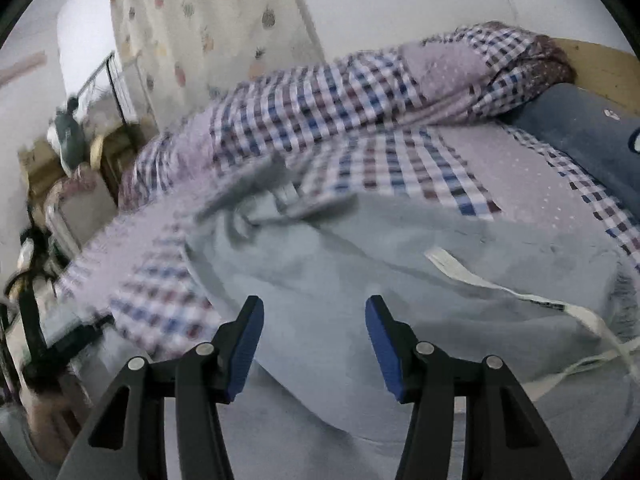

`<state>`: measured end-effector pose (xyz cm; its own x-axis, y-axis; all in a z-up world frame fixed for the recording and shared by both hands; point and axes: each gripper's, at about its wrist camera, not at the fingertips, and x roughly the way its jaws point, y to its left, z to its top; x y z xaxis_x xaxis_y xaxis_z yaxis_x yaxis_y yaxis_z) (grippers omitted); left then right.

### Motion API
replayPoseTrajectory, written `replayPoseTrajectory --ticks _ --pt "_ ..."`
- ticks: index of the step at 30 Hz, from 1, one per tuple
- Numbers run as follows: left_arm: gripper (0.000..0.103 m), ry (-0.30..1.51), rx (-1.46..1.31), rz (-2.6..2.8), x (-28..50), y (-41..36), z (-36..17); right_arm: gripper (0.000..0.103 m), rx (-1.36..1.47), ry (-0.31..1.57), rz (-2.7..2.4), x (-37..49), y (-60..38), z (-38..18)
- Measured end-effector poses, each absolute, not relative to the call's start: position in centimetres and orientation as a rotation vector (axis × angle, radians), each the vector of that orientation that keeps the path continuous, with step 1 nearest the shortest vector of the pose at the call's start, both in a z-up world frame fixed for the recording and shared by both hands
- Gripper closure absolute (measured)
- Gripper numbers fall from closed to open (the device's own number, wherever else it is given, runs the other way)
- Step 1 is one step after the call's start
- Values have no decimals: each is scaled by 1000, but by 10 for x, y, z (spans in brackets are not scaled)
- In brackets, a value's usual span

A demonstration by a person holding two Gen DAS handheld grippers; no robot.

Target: Fold clothes

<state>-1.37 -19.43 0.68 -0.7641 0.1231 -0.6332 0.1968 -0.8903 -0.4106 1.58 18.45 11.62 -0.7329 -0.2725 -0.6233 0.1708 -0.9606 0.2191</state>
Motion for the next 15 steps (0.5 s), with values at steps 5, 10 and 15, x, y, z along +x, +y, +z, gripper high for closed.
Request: replayPoseTrajectory --ticks 5,10,15 --pt "17 852 1052 -2830 -15 -195 14 47 1065 120 -2511 27 184 109" --pt "17 844 1064 -2822 -18 -184 10 50 1124 455 -2447 35 161 81" --pt "17 835 1043 -2855 -16 -175 15 98 1219 463 -2493 15 172 60"
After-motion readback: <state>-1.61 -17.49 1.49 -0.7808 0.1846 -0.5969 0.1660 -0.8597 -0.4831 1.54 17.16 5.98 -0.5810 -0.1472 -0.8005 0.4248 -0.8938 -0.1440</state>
